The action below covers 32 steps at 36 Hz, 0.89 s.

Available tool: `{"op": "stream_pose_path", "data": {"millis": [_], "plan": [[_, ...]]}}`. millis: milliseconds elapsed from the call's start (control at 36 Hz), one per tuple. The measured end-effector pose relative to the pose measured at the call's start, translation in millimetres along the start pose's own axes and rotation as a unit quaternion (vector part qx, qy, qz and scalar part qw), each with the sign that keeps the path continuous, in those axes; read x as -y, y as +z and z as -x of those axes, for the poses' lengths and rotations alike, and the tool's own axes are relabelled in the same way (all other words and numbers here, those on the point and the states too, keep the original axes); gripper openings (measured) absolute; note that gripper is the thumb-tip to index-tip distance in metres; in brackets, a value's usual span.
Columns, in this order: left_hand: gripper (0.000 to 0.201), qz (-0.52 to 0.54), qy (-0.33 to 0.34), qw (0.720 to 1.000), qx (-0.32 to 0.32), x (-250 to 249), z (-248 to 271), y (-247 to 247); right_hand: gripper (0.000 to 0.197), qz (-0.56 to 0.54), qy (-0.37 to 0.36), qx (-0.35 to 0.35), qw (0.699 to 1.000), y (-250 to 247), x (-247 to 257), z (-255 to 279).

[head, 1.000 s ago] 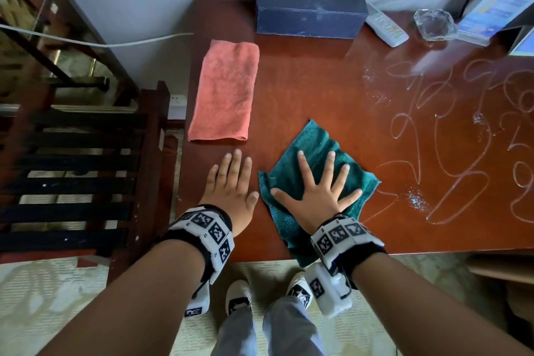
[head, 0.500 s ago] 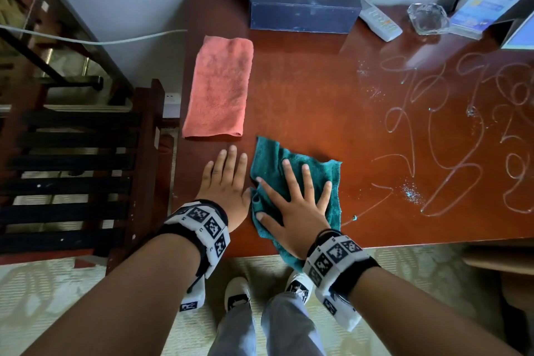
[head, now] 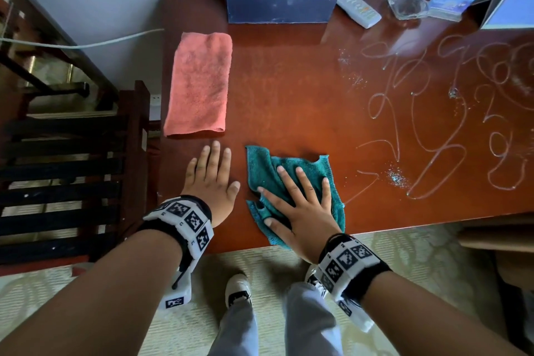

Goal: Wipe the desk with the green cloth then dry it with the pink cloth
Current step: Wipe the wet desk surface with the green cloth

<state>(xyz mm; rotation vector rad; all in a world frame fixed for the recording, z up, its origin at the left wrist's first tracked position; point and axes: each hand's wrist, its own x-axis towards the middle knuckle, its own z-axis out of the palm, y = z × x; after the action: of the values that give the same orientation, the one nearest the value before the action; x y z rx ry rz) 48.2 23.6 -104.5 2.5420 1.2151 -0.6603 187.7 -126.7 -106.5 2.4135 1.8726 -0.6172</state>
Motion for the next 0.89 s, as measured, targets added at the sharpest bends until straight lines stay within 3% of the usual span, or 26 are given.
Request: {"op": "stream_pose_path", "data": {"millis": [417,639,778,889], "plan": [[0.056,-0.017,-0.026,1.0,0.005,-8,4,-6,0.05,-0.007,0.031,0.008,0.999,-9,-47,15],[0.064,-0.058,-0.052,0.997,0.016,-28,7,-34,0.053,-0.011,0.048,0.013,0.999,-10,-63,15],[0.063,0.003,0.0,0.998,-0.068,-56,-4,-47,0.051,-0.022,0.058,0.008,0.998,-11,-73,16],[0.062,0.009,0.043,0.997,-0.065,-82,-20,-53,0.054,-0.008,0.069,0.016,0.997,-12,-82,17]]}}
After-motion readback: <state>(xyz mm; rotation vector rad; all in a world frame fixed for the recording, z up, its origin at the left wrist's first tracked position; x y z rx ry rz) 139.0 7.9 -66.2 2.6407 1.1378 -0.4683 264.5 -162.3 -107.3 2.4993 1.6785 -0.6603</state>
